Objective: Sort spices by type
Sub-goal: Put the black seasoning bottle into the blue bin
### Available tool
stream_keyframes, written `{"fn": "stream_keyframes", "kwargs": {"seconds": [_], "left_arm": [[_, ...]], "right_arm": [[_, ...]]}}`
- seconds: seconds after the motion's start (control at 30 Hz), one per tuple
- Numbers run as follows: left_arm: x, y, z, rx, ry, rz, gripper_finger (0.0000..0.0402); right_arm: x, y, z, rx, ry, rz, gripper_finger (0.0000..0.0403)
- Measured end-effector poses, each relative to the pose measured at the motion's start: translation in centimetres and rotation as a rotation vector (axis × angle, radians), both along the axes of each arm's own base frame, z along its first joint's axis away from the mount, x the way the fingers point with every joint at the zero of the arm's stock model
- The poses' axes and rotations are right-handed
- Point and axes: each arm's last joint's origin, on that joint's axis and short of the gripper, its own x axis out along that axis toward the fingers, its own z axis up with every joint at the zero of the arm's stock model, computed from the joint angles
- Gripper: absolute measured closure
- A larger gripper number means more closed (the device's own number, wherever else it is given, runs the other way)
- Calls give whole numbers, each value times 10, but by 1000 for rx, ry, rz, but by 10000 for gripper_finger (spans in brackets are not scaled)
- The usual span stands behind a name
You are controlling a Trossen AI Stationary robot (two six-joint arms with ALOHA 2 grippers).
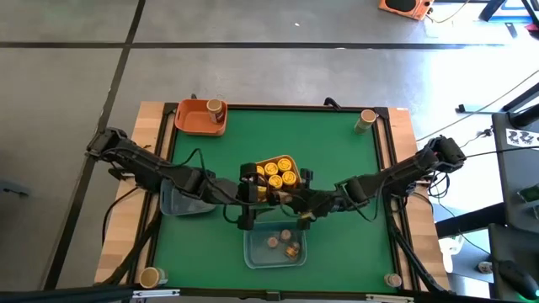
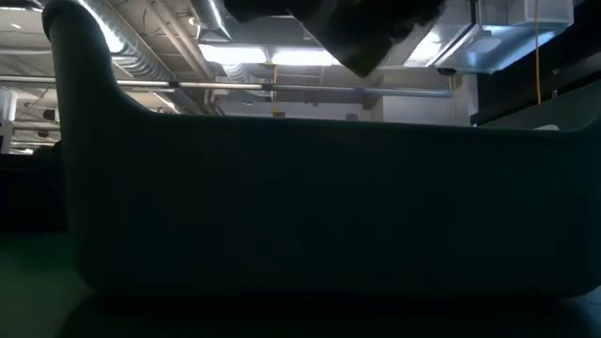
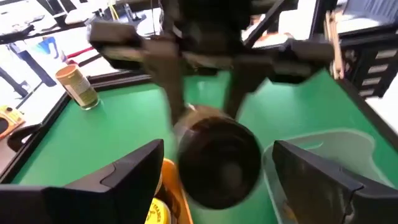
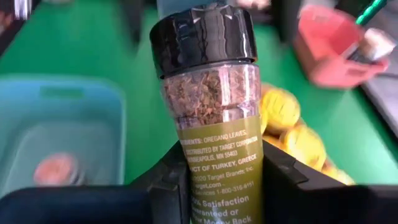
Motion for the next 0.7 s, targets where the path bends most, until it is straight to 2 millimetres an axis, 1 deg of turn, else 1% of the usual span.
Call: {"fn": "stream_keyframes", "kwargs": {"seconds": [0.1,0.23,0.43,0.57,0.7], "left_arm": [[1,2,-1,29,9,-3,100],[1,3,-2,42,15,-10,100],[2,4,0,35,2,-6,104],[2,3,1,21,-16,-3,130],[3,3,5,19,-36,-4,174]], "right_arm": [[4,-4,4,6,-35,8,281],[8,-4,11,0,-90,30,281],[7,-4,11,5,-81,37,281],[8,-3,11,8,-82,41,281],[8,-3,11,22,-78,72,281]]}}
